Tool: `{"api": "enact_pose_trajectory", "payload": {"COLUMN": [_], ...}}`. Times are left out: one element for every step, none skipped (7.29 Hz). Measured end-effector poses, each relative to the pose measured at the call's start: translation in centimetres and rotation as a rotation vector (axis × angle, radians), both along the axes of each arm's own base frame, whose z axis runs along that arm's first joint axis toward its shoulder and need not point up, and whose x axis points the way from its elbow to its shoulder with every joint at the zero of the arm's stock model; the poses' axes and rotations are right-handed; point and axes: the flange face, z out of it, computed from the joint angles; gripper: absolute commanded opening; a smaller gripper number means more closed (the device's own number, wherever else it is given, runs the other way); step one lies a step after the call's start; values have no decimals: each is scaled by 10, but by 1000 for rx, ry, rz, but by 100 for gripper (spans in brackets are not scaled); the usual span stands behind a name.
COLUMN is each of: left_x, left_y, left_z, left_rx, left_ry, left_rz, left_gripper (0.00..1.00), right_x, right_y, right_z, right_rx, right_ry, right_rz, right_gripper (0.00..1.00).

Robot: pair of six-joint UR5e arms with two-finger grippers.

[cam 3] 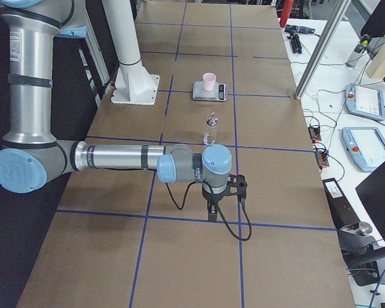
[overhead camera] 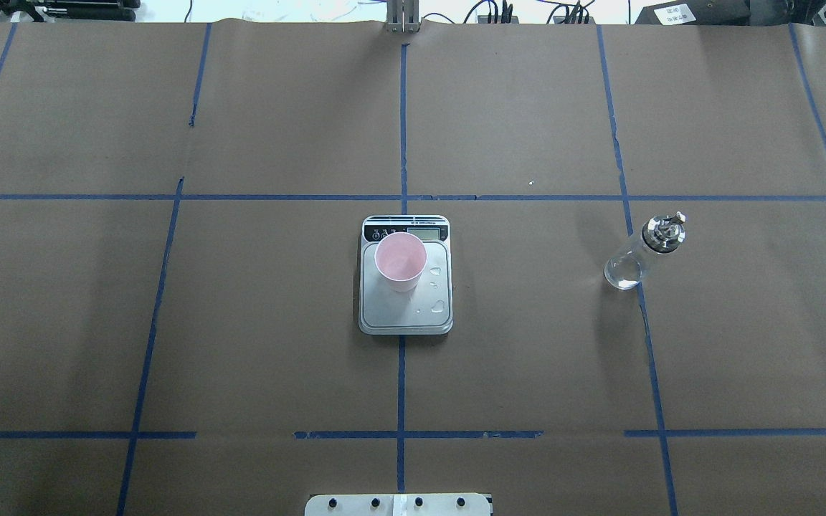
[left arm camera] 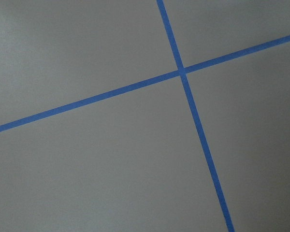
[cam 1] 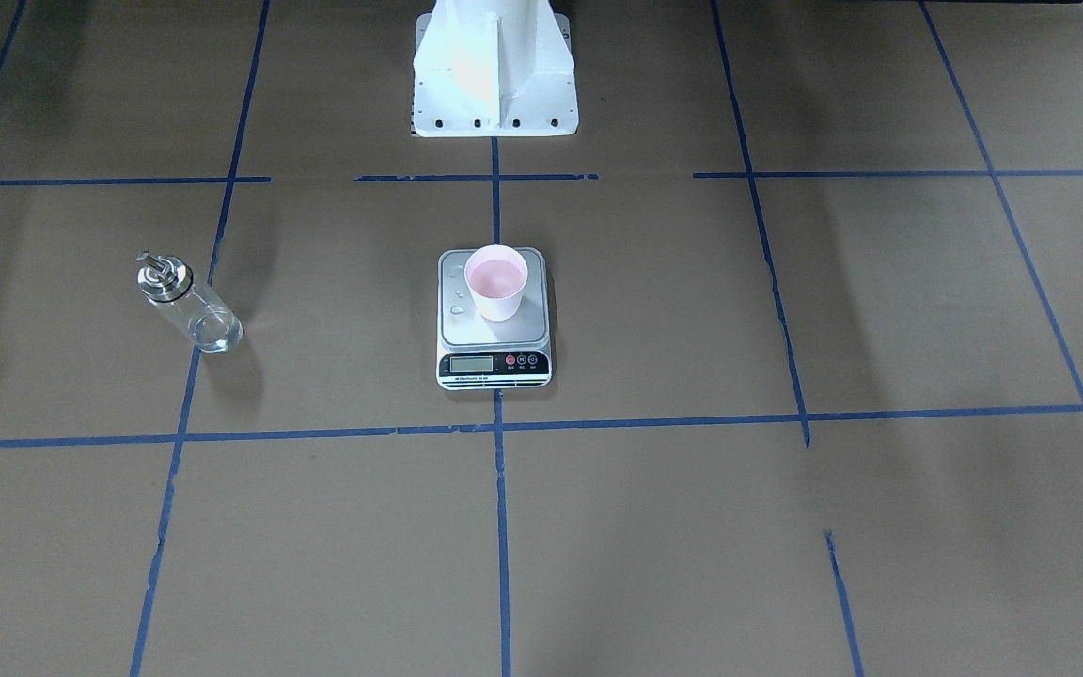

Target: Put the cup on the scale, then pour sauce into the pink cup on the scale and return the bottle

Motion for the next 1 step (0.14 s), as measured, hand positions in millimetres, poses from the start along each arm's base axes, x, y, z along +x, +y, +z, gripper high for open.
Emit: {"api": "enact_pose_trajectory", "payload": {"left_x": [0], "left_y": [0], "left_z": [0], "left_rx": [0], "left_ry": [0], "left_rz": [0], "left_gripper": [100], "right_x": [0], "right_y": [0], "right_z": [0], "right_rx": [-1], "right_ry": [0], "right_rz": [0], "right_gripper": [100]}}
